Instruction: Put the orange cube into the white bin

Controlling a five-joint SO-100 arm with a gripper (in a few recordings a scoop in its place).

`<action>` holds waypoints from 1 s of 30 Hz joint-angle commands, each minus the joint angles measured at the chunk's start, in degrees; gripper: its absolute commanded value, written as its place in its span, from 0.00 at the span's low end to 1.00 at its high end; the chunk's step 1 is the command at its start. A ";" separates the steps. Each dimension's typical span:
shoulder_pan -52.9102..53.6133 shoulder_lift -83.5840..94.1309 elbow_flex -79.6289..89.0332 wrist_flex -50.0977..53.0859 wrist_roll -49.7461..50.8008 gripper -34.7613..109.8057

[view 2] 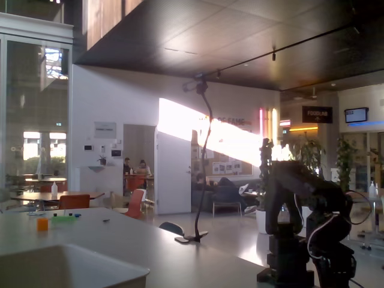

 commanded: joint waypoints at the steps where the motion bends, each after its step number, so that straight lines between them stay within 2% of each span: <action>1: 0.35 0.70 -3.25 -0.62 0.35 0.42; 8: 5.36 0.70 -13.80 0.35 -0.26 0.42; 13: 13.10 2.20 -23.29 4.22 -0.26 0.42; 21: 29.97 6.94 -34.54 9.23 -0.35 0.42; 30: 53.35 10.55 -36.30 11.43 -0.44 0.43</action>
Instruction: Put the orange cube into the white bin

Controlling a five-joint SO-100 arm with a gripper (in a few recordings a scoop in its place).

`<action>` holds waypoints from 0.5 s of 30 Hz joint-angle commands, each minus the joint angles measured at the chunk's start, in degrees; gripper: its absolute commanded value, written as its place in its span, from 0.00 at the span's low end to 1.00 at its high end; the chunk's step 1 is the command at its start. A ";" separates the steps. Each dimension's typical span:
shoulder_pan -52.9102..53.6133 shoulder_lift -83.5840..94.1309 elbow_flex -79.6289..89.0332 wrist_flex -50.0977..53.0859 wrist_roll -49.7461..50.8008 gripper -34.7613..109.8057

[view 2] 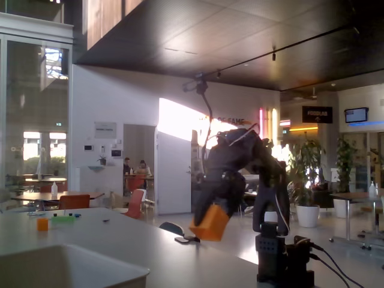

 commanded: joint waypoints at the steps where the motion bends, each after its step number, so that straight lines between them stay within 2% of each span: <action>1: 6.15 2.46 -2.37 1.23 -0.44 0.43; 7: 17.67 1.76 -3.52 -0.53 -0.62 0.43; 15: 23.20 -3.52 -5.19 -15.29 -0.62 0.43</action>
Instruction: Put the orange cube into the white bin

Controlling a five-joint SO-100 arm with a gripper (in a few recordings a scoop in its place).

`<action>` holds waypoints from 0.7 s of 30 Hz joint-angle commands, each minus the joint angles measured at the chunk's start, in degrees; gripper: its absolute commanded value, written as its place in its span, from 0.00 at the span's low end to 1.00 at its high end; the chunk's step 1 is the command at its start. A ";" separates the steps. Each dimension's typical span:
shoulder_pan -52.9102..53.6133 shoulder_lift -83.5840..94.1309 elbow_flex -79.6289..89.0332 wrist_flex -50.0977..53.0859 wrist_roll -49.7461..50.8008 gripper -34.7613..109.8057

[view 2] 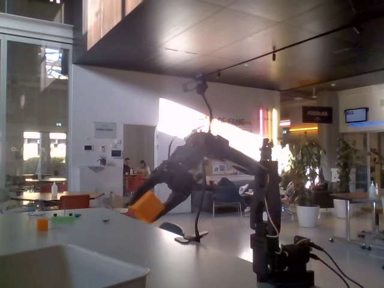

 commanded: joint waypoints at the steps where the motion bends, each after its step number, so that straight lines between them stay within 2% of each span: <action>1: 0.88 -0.53 -2.29 -6.68 -0.18 0.43; 7: 0.53 -0.70 -2.29 -17.58 -0.09 0.43; 21: 0.97 -9.49 -2.37 -34.98 0.00 0.43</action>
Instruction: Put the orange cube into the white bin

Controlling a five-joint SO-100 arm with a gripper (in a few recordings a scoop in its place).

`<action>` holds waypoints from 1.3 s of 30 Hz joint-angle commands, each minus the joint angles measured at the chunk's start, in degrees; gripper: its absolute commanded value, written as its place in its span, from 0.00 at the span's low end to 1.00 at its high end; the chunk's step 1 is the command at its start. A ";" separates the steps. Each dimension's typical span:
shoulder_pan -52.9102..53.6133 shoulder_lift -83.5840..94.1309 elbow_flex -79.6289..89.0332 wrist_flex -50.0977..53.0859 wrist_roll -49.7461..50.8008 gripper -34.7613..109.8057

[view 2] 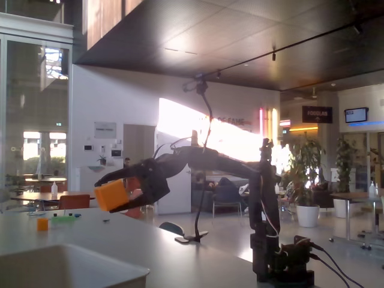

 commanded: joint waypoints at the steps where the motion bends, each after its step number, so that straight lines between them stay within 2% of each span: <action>1: 0.53 -1.05 -2.37 -4.39 0.18 0.43; 7: 0.53 -5.19 -2.37 -10.20 0.18 0.43; 15: 0.62 -9.84 -2.37 -10.90 0.09 0.43; 27: 0.70 -13.71 -2.37 -10.90 0.18 0.62; 39: 0.62 -12.83 -2.37 -10.02 0.26 0.63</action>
